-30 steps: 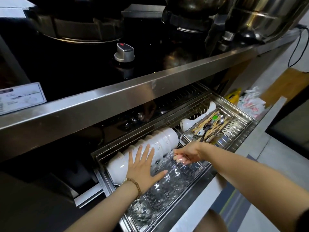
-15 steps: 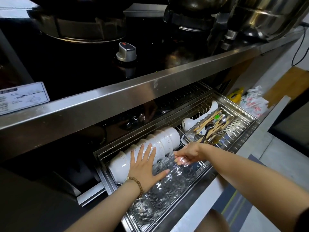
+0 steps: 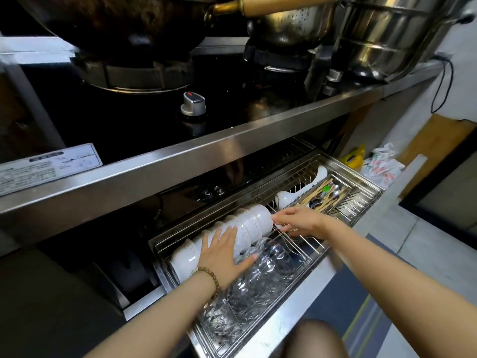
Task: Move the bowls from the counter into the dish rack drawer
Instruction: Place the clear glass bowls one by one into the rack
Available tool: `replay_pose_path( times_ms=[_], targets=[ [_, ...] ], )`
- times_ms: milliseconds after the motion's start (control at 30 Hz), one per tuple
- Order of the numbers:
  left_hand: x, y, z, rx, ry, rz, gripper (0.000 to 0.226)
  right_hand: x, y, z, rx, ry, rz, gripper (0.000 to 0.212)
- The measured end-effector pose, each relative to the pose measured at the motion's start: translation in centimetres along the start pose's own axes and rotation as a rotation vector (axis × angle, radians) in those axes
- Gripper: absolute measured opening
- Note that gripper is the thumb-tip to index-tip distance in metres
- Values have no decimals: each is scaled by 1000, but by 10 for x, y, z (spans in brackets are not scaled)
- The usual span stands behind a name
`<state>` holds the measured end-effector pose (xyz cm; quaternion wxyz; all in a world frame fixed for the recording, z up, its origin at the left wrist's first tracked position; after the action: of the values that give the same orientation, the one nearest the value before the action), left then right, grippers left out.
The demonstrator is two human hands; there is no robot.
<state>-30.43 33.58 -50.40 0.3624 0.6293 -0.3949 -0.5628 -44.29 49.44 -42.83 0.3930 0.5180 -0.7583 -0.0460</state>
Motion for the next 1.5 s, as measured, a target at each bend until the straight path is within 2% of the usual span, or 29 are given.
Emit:
replay_pose_path(
  times_ms=[100,200,333,500,633,767,1067,1233,1367,1500],
  targets=[
    [-16,31,-6,-123,-56,-73,83,4,12,-32,-115,98,82,59],
    [-38,72,-16,-243,-193,-108,78,13,21,-70,-259,250,89,66],
    [-69,141,-41,-383,-336,-88,78,35,27,-120,-477,496,-41,72],
    [-82,237,-90,-540,-440,-27,82,86,12,-167,-600,737,-176,84],
    [-53,301,-136,-672,-391,133,82,140,-17,-188,-543,871,-198,78],
    [0,340,-187,-716,-222,229,86,199,-60,-197,-479,960,-247,77],
    [116,362,-297,-782,155,261,81,297,-162,-205,-278,1064,-280,75],
    [156,356,-325,-710,230,252,75,333,-207,-207,-177,1122,-260,72],
    [175,353,-330,-664,299,201,76,354,-238,-206,-168,1156,-302,66],
    [182,352,-330,-676,262,74,65,364,-262,-200,-147,1159,-385,54]
  ],
)
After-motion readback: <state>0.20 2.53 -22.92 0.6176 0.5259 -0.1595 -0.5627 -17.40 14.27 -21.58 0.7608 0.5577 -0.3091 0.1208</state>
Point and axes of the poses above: each hand's wrist, its own z-axis towards the middle knuckle, its own y-axis out of the back of the hand, x = y × z, the point moved 2 cm from there along z, towards the middle knuckle, and after that the axes turned 10 degrees about -y, right-handed, at the moved point
